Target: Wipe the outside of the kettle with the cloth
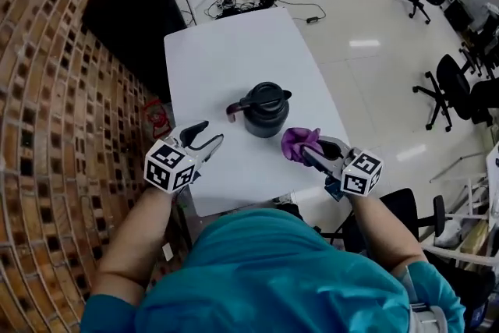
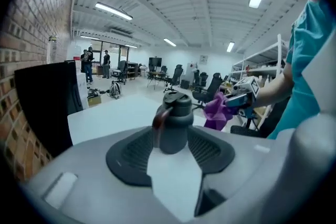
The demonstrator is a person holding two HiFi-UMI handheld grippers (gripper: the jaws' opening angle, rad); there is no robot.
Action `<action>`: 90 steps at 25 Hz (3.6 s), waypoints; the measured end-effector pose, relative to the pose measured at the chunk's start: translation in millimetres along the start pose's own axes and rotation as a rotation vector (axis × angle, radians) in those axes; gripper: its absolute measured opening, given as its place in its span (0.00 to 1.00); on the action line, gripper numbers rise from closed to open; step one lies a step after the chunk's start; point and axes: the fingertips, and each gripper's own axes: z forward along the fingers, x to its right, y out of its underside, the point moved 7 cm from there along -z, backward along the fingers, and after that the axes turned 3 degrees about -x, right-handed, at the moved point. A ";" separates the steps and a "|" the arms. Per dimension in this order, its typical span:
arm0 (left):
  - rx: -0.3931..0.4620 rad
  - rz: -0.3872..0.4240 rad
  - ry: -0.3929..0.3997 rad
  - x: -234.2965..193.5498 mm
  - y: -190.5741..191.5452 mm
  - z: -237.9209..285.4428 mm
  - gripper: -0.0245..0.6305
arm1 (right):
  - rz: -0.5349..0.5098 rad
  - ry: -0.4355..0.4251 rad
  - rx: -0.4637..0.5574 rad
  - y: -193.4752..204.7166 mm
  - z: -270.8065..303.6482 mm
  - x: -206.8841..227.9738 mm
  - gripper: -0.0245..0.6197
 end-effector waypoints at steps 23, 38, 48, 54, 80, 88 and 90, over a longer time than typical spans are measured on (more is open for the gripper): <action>-0.388 0.262 0.038 -20.4 -19.6 91.2 0.24 | -0.163 -0.249 -0.336 63.1 102.4 84.9 0.19; -0.377 0.268 0.051 -15.6 -17.0 96.9 0.24 | 0.443 -0.409 -0.276 87.0 140.8 30.0 0.19; -0.349 0.384 0.084 -11.0 -20.6 100.8 0.24 | 0.075 -0.505 -0.315 -79.7 104.1 180.9 0.19; -0.333 0.373 0.076 -9.8 -23.1 99.8 0.24 | -0.061 -0.932 -0.668 -101.4 273.7 135.4 0.19; -0.361 0.229 0.002 -3.4 -23.4 97.7 0.24 | -0.219 -1.338 -1.834 35.4 357.0 59.6 0.19; -0.372 0.214 0.002 -5.2 -19.4 94.8 0.24 | -0.033 -1.119 -1.442 -19.1 337.2 129.3 0.19; -0.378 0.204 -0.003 -5.5 -18.4 93.9 0.24 | 0.001 -1.057 -1.290 -28.0 324.0 147.1 0.19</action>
